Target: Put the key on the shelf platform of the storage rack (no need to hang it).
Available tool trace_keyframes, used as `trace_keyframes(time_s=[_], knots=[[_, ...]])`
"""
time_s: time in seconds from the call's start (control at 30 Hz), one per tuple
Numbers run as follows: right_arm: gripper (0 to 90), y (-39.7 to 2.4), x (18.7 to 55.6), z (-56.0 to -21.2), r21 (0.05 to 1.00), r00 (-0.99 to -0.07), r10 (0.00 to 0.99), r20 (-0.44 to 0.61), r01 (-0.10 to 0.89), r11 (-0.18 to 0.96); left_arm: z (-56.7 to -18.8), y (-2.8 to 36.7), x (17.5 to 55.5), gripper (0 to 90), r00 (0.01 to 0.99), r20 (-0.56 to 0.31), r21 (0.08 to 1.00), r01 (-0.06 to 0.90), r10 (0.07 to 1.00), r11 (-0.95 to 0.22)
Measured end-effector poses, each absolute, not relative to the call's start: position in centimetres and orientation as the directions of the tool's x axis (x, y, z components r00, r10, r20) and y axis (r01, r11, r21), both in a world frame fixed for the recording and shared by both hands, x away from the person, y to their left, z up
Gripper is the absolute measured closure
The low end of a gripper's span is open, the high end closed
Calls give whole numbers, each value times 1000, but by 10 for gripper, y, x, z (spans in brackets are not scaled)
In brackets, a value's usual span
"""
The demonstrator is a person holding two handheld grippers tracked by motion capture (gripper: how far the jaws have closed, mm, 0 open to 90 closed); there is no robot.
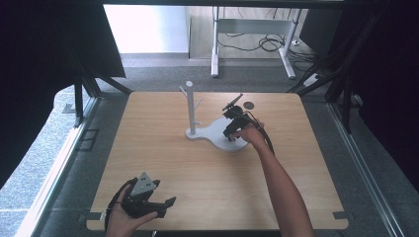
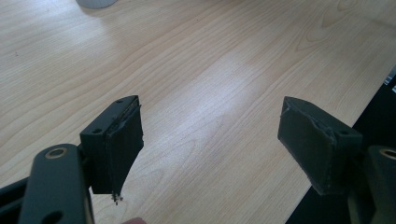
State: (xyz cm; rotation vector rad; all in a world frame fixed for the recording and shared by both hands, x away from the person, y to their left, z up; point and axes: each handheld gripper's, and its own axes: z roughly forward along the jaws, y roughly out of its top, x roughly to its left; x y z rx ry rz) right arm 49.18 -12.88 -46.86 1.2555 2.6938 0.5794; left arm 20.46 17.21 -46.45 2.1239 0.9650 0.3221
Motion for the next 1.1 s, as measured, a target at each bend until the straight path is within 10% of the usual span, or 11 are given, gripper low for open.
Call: trace_keyframes(time_s=[1.1], knots=[[457, -159, 460, -447, 506, -667, 742, 69, 664, 550, -465, 170, 204, 225, 680, -74, 729, 536, 729, -425]])
